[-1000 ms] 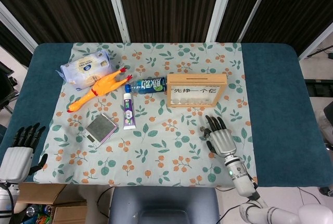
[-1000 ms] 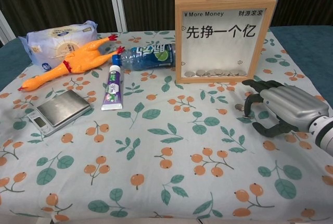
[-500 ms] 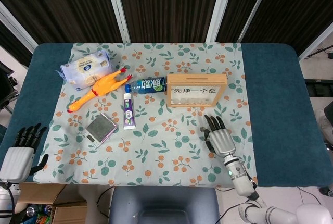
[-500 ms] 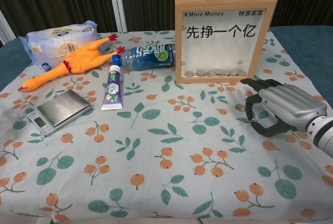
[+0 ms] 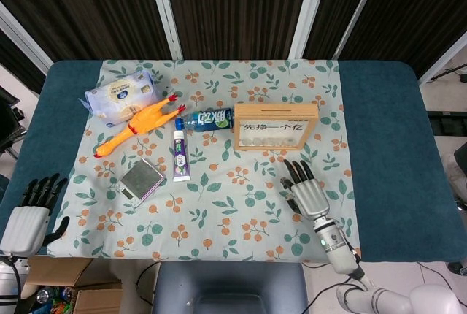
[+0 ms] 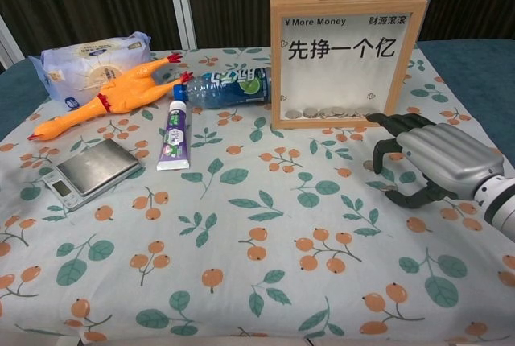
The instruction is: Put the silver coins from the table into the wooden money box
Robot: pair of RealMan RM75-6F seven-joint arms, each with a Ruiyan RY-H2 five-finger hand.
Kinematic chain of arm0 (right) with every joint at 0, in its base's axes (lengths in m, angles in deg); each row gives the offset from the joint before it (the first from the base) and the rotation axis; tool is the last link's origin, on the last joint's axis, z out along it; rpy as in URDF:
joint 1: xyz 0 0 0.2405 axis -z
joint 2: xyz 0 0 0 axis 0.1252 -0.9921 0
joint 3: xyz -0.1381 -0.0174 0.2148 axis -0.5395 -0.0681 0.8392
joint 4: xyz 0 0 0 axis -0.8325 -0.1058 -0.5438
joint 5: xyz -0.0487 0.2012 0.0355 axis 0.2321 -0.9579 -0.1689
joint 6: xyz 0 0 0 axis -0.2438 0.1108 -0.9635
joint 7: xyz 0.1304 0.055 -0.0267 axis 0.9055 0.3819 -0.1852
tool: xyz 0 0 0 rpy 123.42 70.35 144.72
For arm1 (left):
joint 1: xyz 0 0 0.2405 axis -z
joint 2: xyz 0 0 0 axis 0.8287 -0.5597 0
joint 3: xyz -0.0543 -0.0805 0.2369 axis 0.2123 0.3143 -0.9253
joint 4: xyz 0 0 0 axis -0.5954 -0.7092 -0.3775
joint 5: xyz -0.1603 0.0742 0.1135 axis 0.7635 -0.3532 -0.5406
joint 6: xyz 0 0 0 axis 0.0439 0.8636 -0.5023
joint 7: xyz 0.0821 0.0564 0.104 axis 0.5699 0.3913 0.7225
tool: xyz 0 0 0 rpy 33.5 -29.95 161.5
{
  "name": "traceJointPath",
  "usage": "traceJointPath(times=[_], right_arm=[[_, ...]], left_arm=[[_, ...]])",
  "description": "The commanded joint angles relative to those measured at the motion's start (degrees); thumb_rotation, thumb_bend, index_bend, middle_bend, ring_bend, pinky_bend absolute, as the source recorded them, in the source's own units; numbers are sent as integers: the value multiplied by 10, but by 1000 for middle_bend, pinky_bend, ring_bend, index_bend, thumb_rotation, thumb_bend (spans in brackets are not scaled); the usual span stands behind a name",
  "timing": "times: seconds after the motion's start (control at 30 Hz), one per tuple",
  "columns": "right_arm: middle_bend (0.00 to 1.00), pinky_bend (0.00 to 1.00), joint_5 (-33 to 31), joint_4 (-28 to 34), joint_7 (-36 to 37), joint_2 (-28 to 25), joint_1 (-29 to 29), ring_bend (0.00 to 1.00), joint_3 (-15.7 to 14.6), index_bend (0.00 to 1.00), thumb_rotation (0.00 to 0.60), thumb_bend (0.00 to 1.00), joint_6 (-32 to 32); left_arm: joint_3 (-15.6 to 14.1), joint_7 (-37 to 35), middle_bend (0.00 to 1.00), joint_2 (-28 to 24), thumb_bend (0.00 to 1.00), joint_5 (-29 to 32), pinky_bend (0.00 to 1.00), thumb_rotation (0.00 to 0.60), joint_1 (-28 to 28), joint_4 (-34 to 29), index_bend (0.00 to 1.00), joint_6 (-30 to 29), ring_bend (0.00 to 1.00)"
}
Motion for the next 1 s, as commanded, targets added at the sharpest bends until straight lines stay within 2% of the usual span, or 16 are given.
traceJointPath(times=[0.03, 0.3, 1.0], right_arm=[[71, 0, 5, -7, 6, 3, -2, 0, -1, 603, 600, 447, -5], [88, 0, 6, -13, 10, 5, -2, 0, -2, 634, 600, 526, -4], [103, 0, 2, -11, 4, 7, -2, 0, -1, 680, 600, 601, 2]], left_arm=[[-1, 1, 0, 0, 372, -1, 0, 600, 0, -1, 0, 0, 0], [-1, 4, 0, -2, 373, 0, 0, 600, 1, -4, 0, 3, 0], [-2, 1, 0, -3, 372, 5, 0, 600, 1, -4, 0, 7, 0]])
